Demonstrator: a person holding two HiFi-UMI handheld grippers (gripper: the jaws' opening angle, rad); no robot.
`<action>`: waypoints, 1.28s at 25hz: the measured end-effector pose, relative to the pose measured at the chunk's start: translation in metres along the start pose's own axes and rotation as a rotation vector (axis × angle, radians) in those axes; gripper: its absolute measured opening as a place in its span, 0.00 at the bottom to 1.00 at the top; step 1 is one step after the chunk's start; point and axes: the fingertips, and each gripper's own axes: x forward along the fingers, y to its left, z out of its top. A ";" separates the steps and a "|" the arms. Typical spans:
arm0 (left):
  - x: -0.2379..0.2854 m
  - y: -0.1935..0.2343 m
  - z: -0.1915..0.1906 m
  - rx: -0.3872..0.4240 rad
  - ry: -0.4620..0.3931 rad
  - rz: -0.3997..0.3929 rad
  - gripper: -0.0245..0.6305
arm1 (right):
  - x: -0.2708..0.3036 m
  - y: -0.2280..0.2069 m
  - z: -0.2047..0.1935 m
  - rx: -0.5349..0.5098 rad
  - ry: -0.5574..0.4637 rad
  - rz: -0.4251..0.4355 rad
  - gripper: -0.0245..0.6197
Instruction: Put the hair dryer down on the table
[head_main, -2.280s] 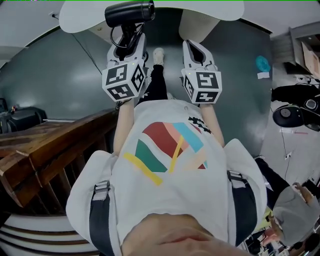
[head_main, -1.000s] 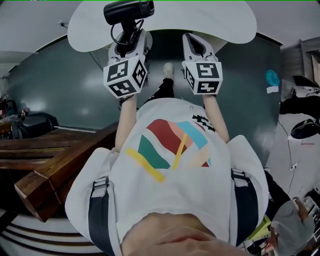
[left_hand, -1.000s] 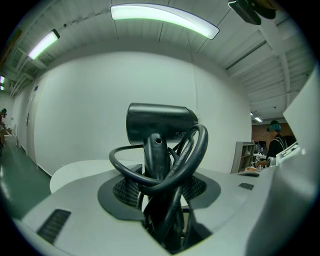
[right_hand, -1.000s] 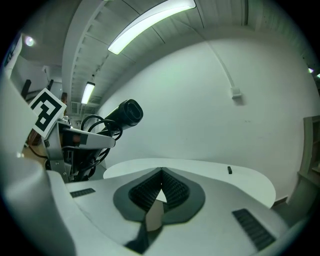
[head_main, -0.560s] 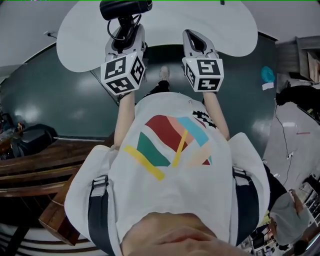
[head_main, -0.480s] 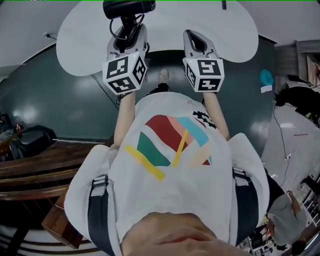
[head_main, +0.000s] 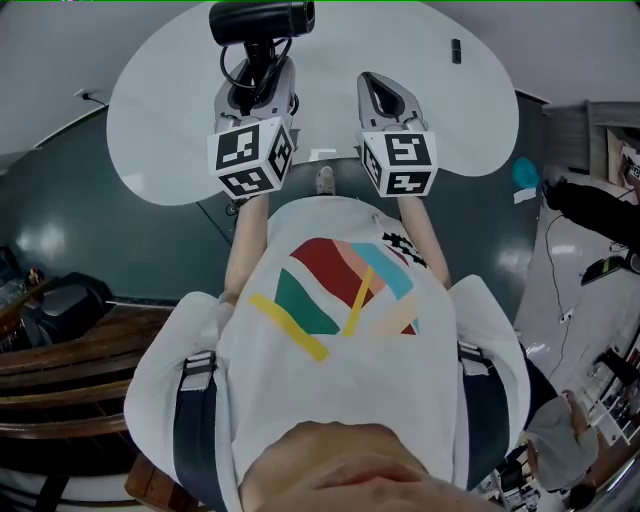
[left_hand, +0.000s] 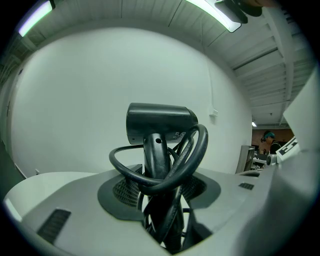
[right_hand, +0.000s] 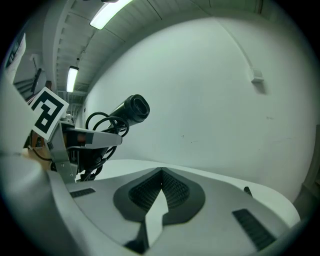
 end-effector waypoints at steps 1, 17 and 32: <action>0.007 0.005 0.002 0.001 0.000 -0.001 0.37 | 0.008 0.000 0.001 0.004 0.003 -0.001 0.05; 0.062 0.048 0.015 0.036 0.017 -0.027 0.37 | 0.063 -0.007 0.017 0.019 0.032 -0.058 0.05; 0.057 0.017 0.006 0.030 0.036 0.017 0.37 | 0.055 -0.026 0.026 0.024 -0.022 -0.001 0.05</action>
